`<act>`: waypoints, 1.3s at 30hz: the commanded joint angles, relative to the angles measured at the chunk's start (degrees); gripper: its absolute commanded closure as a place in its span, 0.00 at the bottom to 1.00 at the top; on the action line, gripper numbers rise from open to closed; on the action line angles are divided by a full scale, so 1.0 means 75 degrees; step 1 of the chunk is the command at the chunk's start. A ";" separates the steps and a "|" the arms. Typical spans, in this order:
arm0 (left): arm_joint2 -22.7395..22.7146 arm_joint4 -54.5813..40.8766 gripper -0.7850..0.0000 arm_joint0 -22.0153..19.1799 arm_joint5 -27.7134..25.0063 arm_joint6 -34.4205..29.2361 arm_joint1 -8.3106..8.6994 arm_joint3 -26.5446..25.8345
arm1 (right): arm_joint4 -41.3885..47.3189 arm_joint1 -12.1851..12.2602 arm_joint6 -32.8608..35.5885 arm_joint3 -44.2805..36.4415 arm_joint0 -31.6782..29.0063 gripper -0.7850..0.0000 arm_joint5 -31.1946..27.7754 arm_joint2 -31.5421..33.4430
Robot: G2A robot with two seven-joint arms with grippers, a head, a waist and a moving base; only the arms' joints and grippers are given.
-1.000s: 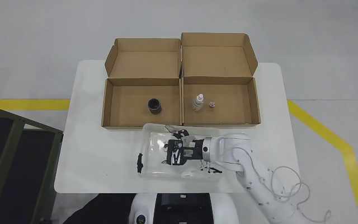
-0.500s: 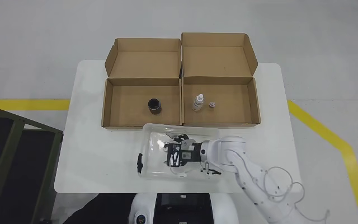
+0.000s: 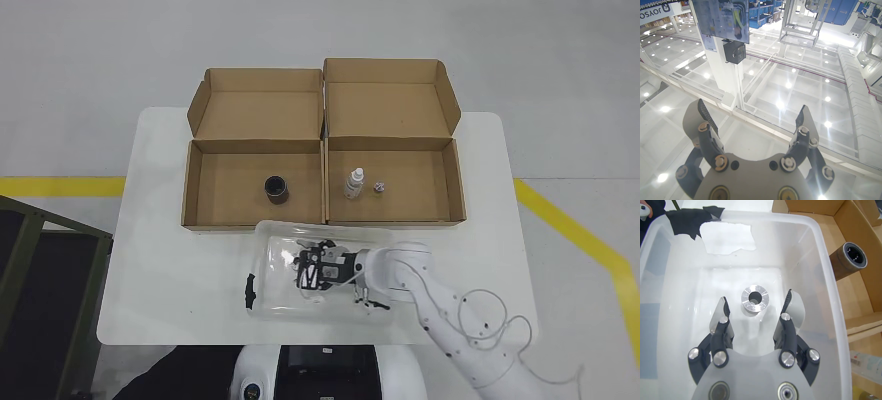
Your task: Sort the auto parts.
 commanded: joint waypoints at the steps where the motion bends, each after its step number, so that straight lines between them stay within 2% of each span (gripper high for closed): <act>1: 0.0000 0.0000 0.00 0.0000 0.0000 0.0000 0.0000 0.0000 | 0.0000 -0.0016 -0.0032 0.0108 0.0051 0.35 0.0057 -0.0068; 6: 0.0000 0.0000 0.00 0.0000 0.0000 0.0000 0.0000 0.0000 | 0.0011 -0.0049 -0.0064 0.0284 0.0164 0.36 0.0134 -0.0220; 13: 0.0000 0.0000 0.00 0.0000 0.0000 0.0000 0.0000 0.0000 | 0.0018 -0.0080 -0.0076 0.0401 0.0255 0.46 0.0211 -0.0375; 14: 0.0000 0.0000 0.00 0.0000 0.0000 0.0000 0.0000 0.0000 | 0.0018 -0.0081 -0.0078 0.0411 0.0265 0.50 0.0212 -0.0390; 21: 0.0000 0.0000 0.00 0.0000 0.0000 0.0000 0.0000 0.0000 | 0.0064 -0.0084 -0.0071 0.0449 0.0309 0.57 0.0238 -0.0432; 23: 0.0000 0.0000 0.00 0.0000 0.0000 0.0000 0.0000 0.0000 | 0.0071 -0.0079 -0.0059 0.0427 0.0315 0.67 0.0233 -0.0427; 26: 0.0000 0.0000 0.00 0.0000 0.0000 0.0000 0.0000 0.0000 | 0.0108 -0.0066 -0.0053 0.0355 0.0305 0.90 0.0188 -0.0406; 28: 0.0000 0.0000 0.00 0.0000 0.0000 0.0000 0.0000 0.0000 | 0.0129 -0.0055 -0.0052 0.0296 0.0293 1.00 0.0171 -0.0388; 39: 0.0000 0.0000 0.00 0.0000 0.0000 0.0000 0.0000 0.0000 | 0.0583 0.0053 -0.0006 -0.0548 0.0058 1.00 -0.0144 -0.0116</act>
